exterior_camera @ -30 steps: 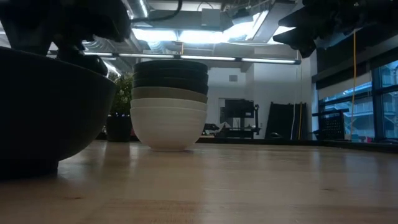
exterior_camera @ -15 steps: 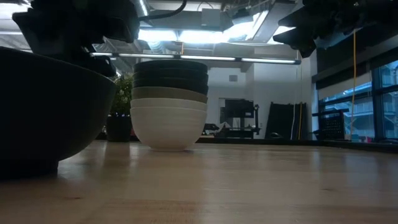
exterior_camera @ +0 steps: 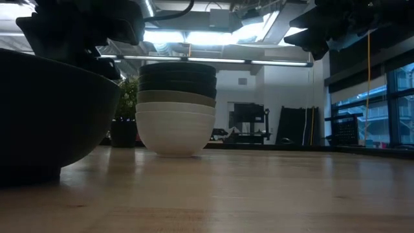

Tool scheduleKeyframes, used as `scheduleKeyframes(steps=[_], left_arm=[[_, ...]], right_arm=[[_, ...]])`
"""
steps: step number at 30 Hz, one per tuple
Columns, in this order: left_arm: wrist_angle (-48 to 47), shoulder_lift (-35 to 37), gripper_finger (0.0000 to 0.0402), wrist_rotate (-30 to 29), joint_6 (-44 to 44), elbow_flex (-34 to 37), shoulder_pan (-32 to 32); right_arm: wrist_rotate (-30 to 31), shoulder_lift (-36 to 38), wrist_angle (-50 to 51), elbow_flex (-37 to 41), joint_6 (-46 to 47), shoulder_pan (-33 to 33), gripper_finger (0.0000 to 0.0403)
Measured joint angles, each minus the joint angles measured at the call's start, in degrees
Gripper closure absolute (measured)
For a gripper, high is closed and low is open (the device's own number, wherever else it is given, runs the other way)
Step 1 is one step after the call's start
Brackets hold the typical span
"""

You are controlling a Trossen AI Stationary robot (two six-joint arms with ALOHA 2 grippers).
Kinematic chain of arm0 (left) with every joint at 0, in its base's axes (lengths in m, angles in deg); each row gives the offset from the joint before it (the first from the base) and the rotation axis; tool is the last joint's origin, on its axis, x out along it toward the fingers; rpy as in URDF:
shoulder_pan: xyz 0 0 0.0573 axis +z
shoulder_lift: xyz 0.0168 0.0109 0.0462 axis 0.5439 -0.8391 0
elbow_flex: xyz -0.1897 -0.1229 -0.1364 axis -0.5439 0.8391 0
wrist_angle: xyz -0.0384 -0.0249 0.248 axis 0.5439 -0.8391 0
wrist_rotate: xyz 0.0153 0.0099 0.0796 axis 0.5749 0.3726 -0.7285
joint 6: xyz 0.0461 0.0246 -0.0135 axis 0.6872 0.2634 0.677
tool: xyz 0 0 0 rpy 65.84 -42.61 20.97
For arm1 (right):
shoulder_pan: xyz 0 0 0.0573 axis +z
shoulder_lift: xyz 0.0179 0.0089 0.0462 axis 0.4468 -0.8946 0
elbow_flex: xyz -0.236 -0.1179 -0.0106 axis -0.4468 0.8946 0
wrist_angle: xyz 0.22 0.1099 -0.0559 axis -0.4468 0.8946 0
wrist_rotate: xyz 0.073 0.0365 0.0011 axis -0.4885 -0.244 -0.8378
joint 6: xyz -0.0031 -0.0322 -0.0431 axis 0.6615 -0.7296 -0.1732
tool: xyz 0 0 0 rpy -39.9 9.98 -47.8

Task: Nest bowls inside each other
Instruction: Stack the black bowl on the black bowl

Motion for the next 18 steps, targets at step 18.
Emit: scheduleKeyframes(steps=[18], left_arm=[[2.8,0.0,0.0375,2.6,-4.3,5.3,0.0]], right_arm=[[0.0,0.0,-0.1,0.0,0.2,0.0,0.0194]])
